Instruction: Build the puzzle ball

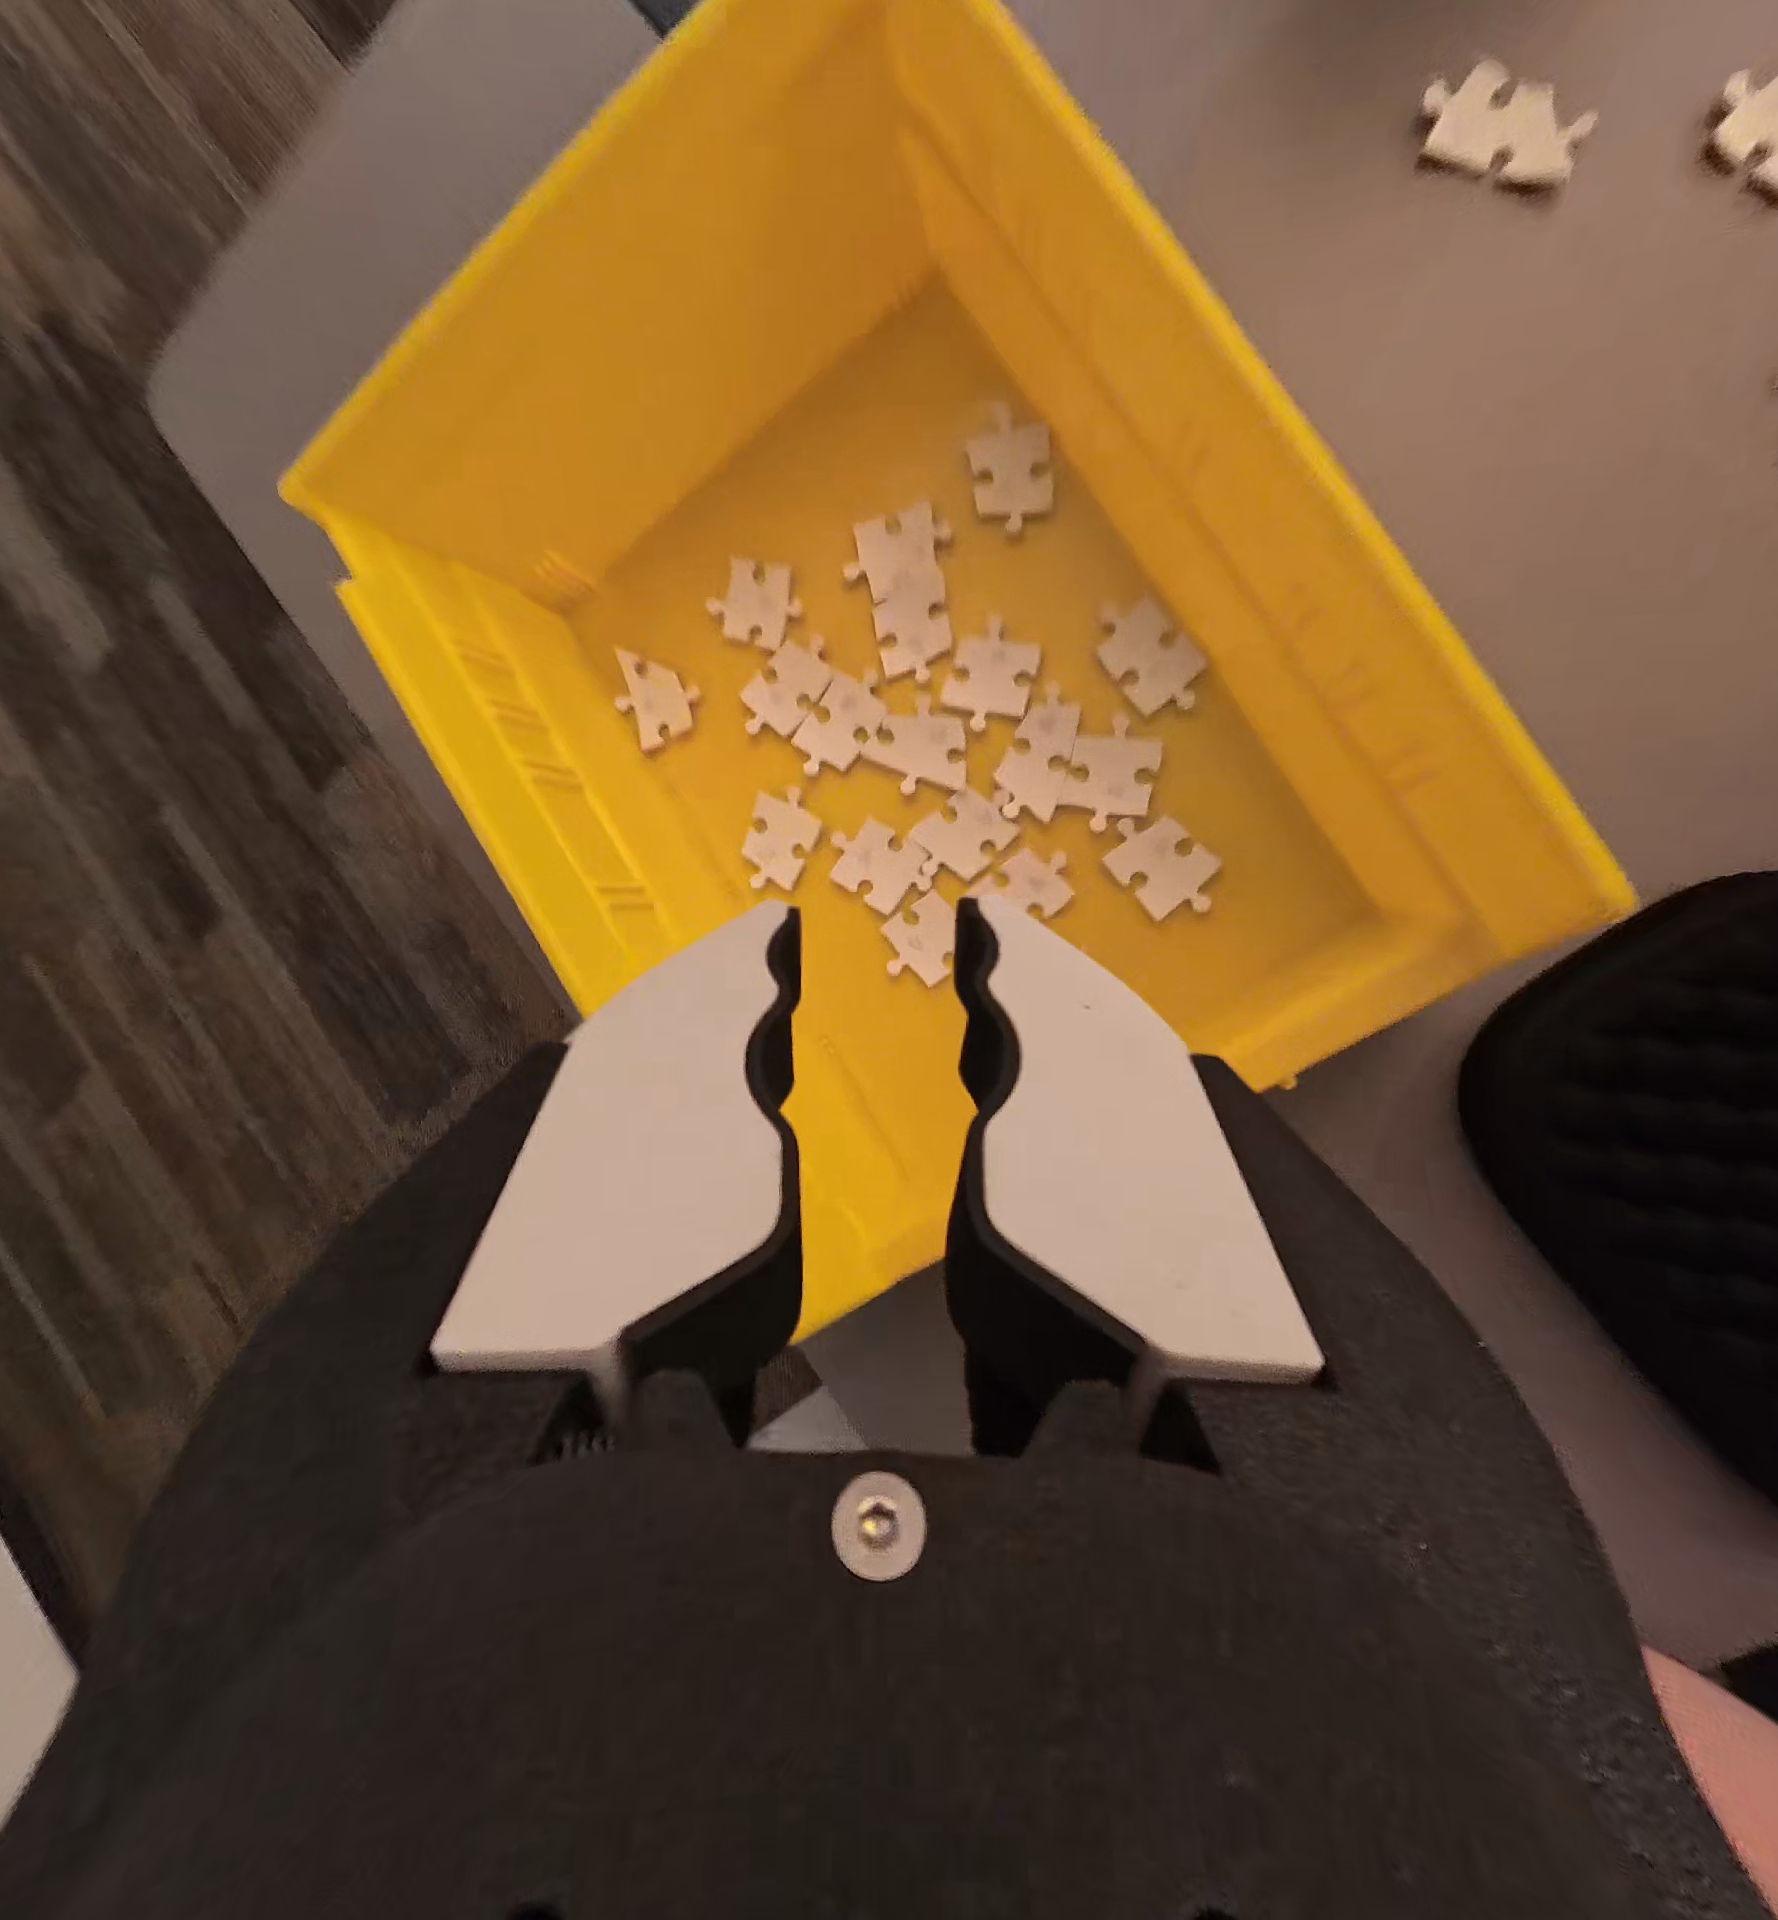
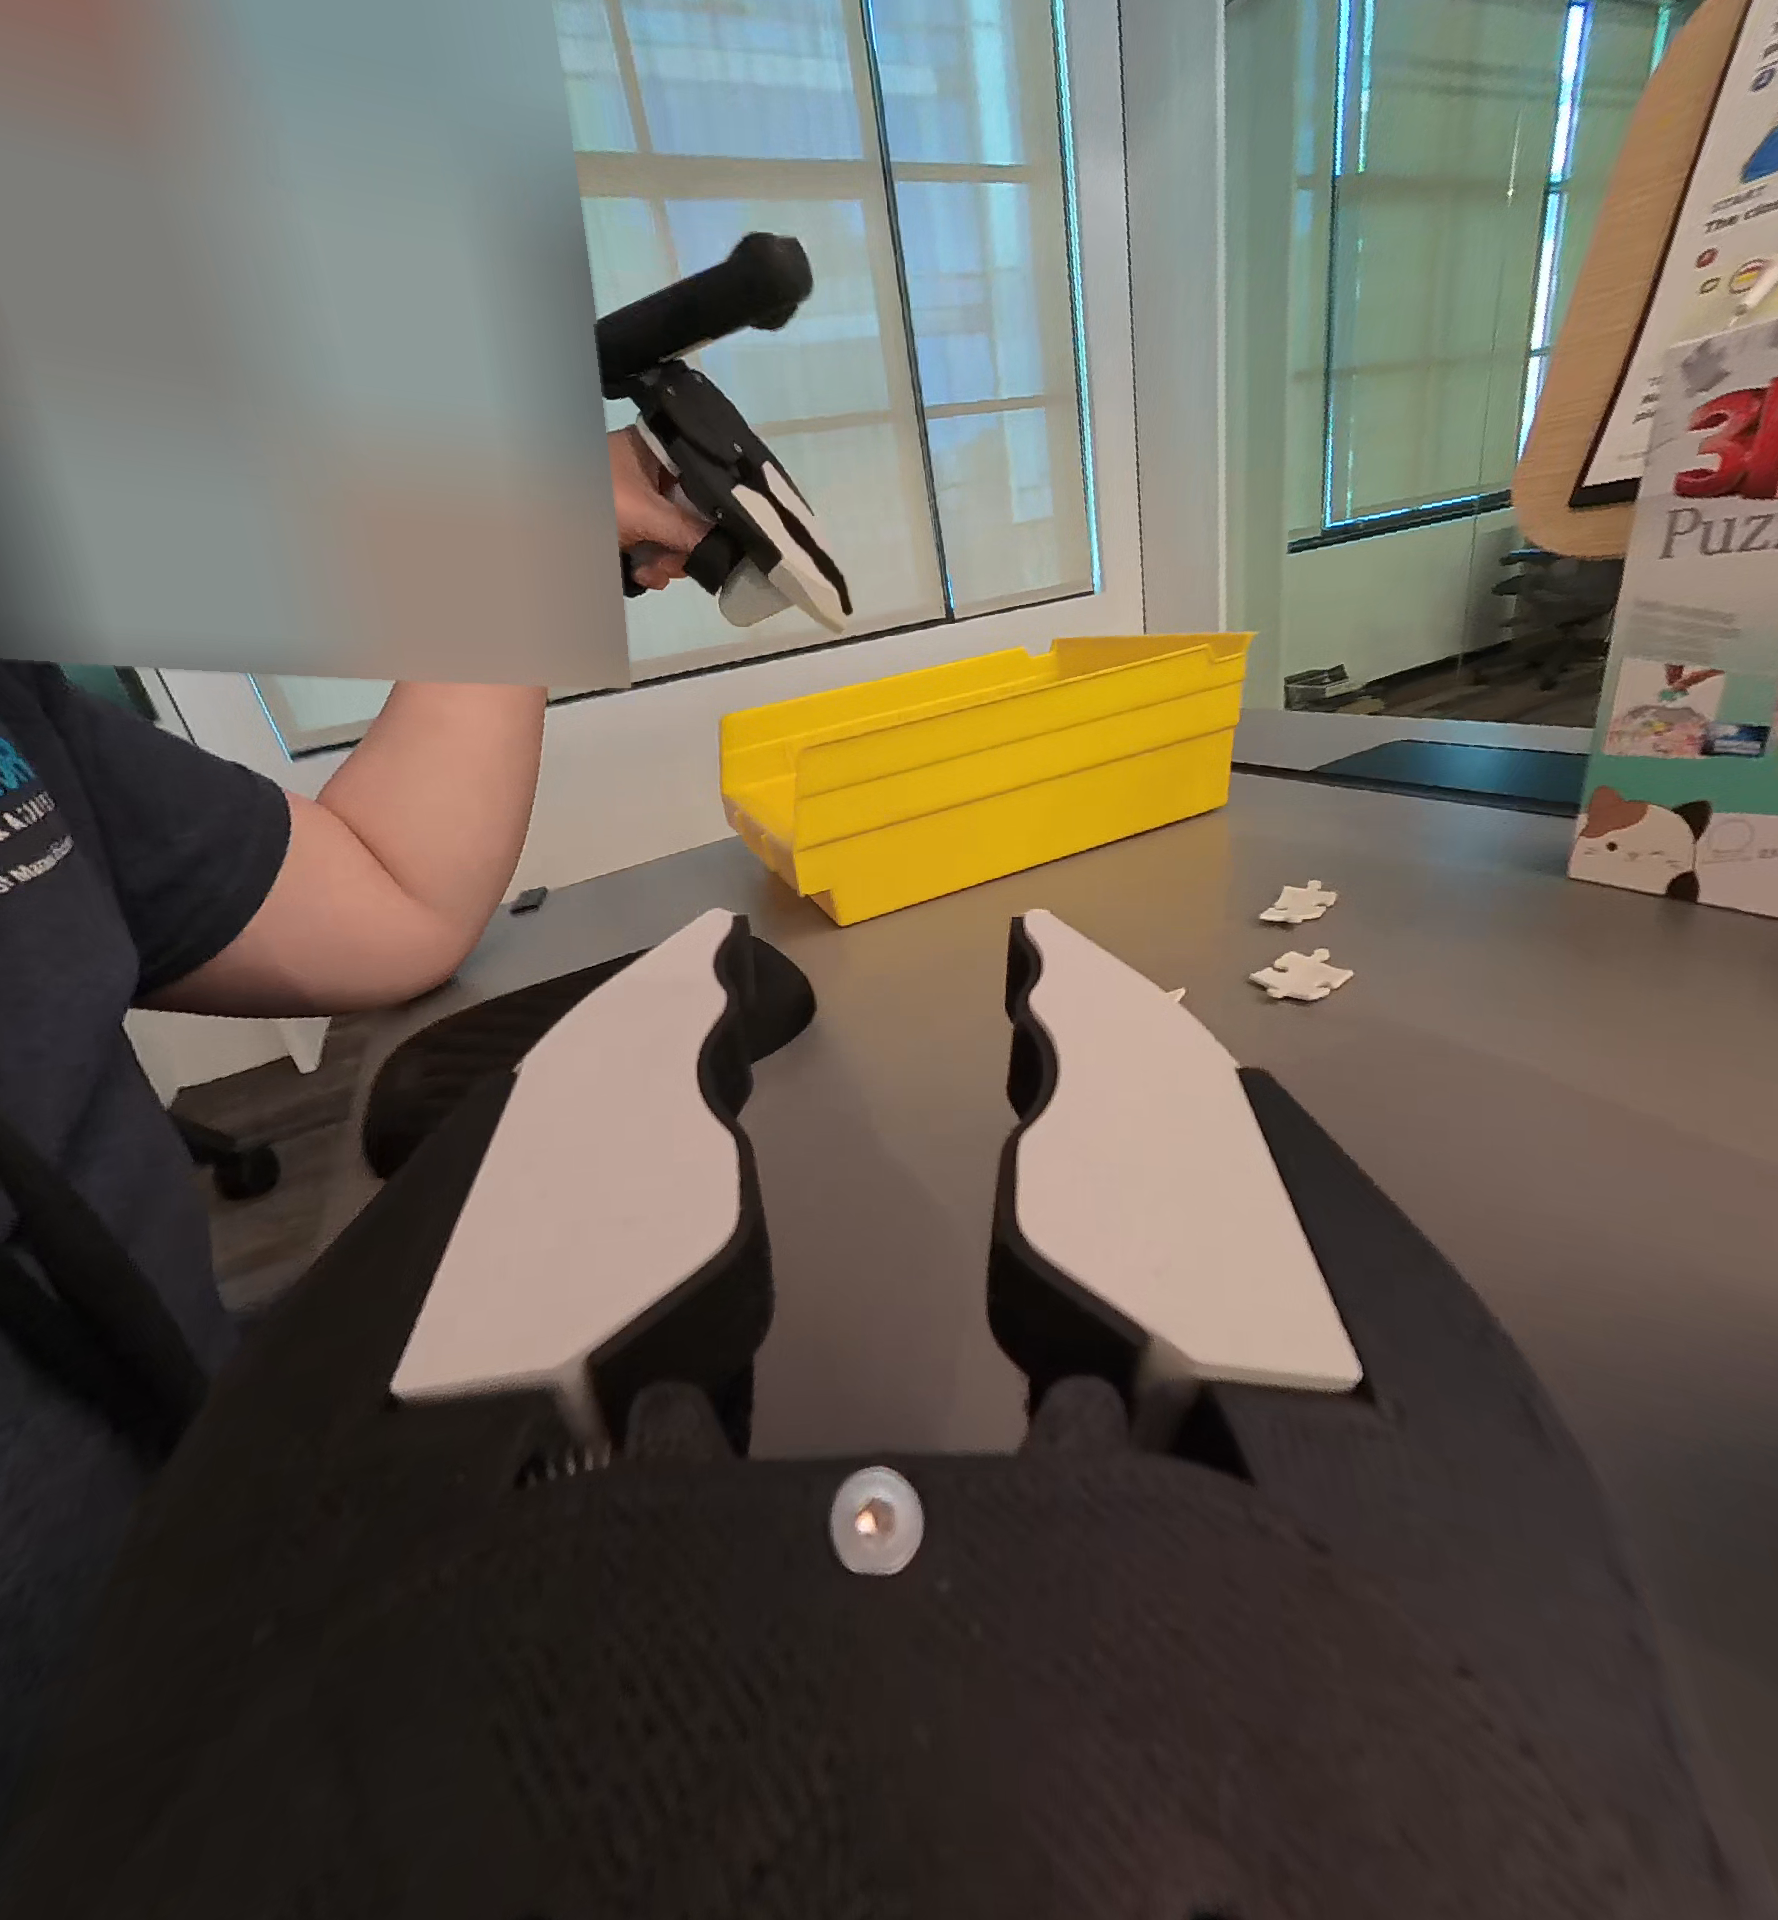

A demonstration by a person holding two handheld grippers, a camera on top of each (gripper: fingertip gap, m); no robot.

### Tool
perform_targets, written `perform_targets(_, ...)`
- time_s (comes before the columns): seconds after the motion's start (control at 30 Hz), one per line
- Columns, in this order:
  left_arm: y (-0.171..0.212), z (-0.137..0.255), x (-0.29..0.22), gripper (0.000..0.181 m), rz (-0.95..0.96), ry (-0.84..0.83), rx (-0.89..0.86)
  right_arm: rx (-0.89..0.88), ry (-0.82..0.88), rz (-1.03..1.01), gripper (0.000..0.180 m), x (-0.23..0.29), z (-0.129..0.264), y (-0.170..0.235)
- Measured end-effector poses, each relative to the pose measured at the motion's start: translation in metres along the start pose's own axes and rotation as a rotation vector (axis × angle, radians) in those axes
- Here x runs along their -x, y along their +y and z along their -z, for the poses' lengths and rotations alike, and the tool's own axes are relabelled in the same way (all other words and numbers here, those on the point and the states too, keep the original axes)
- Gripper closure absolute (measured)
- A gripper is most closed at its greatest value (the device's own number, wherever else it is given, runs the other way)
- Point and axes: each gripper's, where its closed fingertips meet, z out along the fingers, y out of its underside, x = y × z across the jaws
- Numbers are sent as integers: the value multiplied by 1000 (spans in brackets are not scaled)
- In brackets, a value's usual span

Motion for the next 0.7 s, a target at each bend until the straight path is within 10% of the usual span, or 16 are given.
perform_targets(0.7,74,-71,-40,147,39,299,556,96,-240,41,132,20,-71,22)
